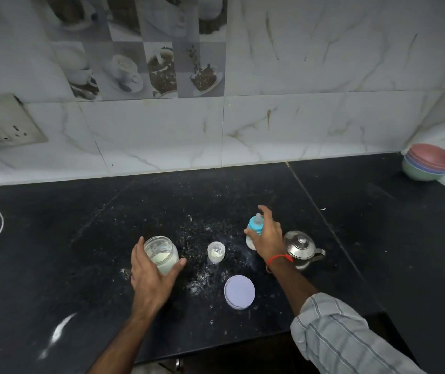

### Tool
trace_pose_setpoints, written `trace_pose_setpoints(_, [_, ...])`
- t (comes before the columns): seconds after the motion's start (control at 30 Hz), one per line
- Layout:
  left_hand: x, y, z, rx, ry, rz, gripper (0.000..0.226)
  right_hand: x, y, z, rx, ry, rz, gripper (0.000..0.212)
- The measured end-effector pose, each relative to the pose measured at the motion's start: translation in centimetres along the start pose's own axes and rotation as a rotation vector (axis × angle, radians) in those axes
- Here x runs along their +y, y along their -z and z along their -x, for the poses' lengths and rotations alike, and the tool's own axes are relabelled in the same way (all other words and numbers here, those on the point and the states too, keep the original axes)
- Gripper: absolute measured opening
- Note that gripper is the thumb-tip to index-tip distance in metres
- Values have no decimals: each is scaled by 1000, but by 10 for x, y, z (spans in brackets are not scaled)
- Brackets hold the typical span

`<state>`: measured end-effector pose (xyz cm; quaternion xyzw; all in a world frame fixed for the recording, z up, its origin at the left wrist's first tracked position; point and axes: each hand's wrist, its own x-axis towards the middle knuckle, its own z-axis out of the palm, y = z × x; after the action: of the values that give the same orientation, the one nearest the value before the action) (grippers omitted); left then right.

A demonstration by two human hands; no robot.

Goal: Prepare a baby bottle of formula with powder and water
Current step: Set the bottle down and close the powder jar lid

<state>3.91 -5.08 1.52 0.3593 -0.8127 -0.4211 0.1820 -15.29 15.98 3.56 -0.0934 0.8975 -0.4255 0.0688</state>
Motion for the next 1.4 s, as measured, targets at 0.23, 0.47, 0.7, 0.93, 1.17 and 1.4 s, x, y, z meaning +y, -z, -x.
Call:
trace_pose_setpoints(0.23, [-14, -4, -10, -3, 55, 106, 123, -3, -1, 17, 141, 208, 69, 83])
trace_pose_setpoints(0.47, [-24, -3, -15, -24, 48, 150, 106, 11, -22, 83, -208, 470, 469, 75])
trace_pose_setpoints(0.7, [-7, -3, -15, -21, -20, 148, 98, 33, -31, 97, -487, 284, 702, 78])
trace_pose_setpoints(0.93, [19, -5, -8, -121, -168, 188, 97, 24, -24, 95, -284, 264, 279, 66])
trace_pose_setpoints(1.17, [40, -16, 9, -305, -267, 185, 102, -43, 16, 77, 18, 138, -926, 30])
trace_pose_setpoints(1.4, [62, -20, 19, -430, -293, 183, 132, -46, 20, 96, -173, 365, -367, 36])
